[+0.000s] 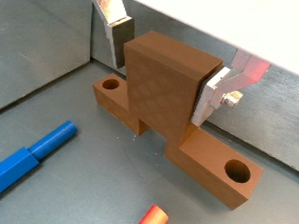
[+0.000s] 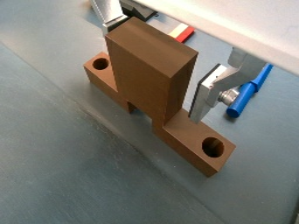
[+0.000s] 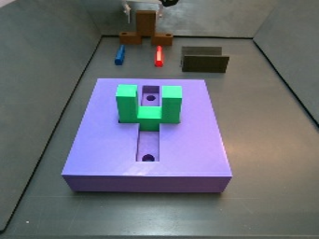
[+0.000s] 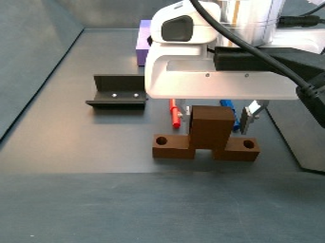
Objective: Pick up the brown object. Move up. Move to above the board. Insert the brown object.
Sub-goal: Pick up the brown object.
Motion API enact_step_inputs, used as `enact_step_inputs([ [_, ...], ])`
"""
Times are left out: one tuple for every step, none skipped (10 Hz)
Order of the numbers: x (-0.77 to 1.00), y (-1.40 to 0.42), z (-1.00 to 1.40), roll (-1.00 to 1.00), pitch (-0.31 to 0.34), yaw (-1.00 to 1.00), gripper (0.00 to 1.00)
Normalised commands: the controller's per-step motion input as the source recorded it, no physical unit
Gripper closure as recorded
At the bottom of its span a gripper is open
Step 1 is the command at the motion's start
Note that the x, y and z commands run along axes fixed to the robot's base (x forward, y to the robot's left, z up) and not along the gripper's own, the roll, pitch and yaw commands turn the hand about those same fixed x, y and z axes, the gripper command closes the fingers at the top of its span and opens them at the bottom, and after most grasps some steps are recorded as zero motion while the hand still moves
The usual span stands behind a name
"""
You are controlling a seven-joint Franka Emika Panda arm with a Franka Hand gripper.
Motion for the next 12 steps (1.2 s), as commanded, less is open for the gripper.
enact_step_inputs([
  [0.0, 0.0, 0.0, 0.0, 0.0, 0.0, 1.0],
  [0.0, 0.0, 0.0, 0.0, 0.0, 0.0, 1.0],
  [0.0, 0.0, 0.0, 0.0, 0.0, 0.0, 1.0],
  [0.0, 0.0, 0.0, 0.0, 0.0, 0.0, 1.0],
  [0.0, 0.0, 0.0, 0.0, 0.0, 0.0, 1.0],
  [0.0, 0.0, 0.0, 0.0, 0.0, 0.0, 1.0],
  [0.0, 0.0, 0.0, 0.0, 0.0, 0.0, 1.0],
  [0.0, 0.0, 0.0, 0.0, 0.0, 0.0, 1.0],
  [0.0, 0.0, 0.0, 0.0, 0.0, 0.0, 1.0],
  [0.0, 0.0, 0.0, 0.0, 0.0, 0.0, 1.0],
  [0.0, 0.0, 0.0, 0.0, 0.0, 0.0, 1.0],
  [0.0, 0.0, 0.0, 0.0, 0.0, 0.0, 1.0],
])
